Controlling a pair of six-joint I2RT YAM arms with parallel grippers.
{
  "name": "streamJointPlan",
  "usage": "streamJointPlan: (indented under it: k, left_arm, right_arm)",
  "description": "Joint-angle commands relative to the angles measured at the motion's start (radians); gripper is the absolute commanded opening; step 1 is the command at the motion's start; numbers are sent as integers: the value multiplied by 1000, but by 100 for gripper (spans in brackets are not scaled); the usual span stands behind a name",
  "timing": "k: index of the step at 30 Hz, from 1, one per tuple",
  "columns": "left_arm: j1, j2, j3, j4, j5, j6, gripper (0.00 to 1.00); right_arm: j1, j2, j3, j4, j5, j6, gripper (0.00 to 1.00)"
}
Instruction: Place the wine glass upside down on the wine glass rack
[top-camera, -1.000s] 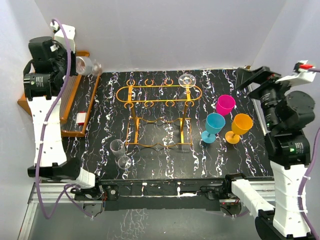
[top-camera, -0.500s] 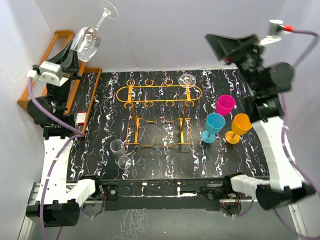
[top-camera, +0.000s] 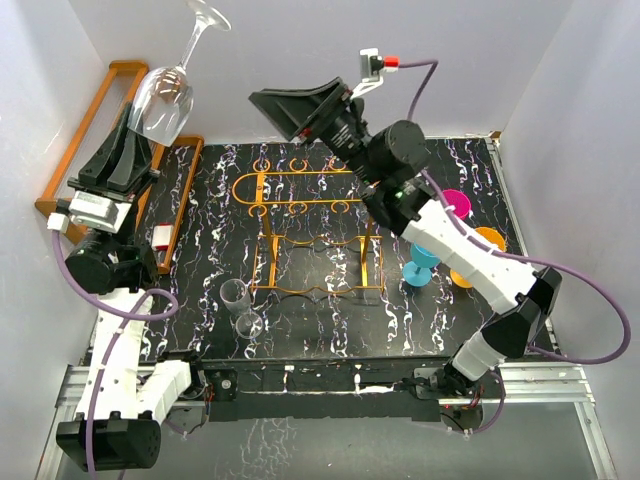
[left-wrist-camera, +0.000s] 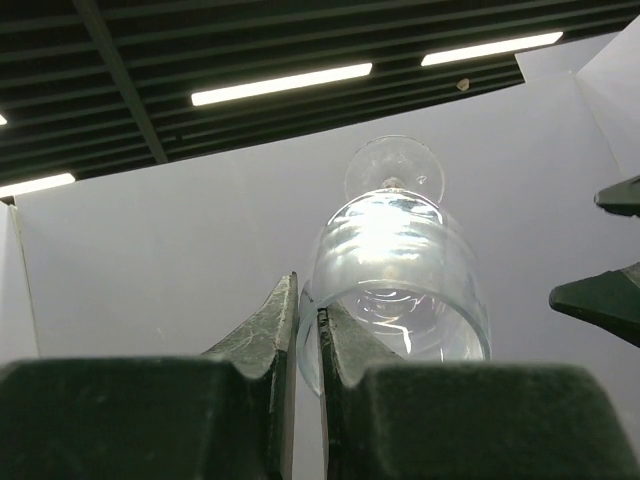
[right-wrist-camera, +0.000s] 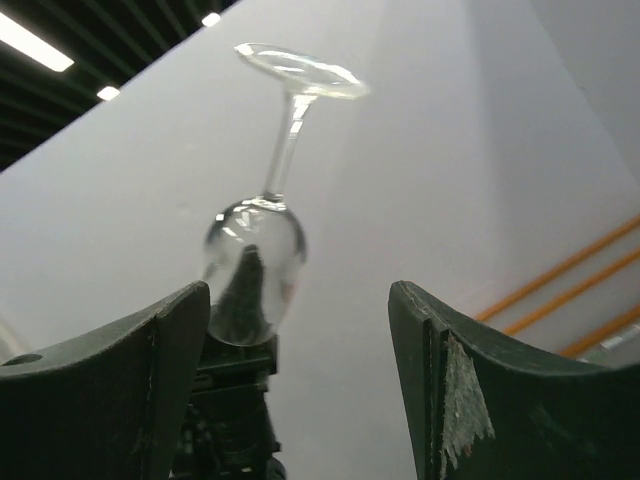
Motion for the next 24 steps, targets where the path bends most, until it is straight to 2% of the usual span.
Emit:
streamJointPlan:
  k: [1, 7, 16, 24]
  left_arm:
    - [-1, -30, -6, 87, -49, -77, 0]
    - [-2, -63, -5, -27, -76, -121, 0]
    - [-1, -113, 4, -96, -17, -179, 0]
    - [-2, -135, -11, -146, 31, -228, 0]
  right_arm:
    - [92, 20, 13, 301, 120, -55, 74]
    - [162, 82, 23, 447, 189, -88, 72]
    - [193, 230, 178, 442, 239, -46, 68]
    - [197, 248, 191, 454, 257, -39, 58]
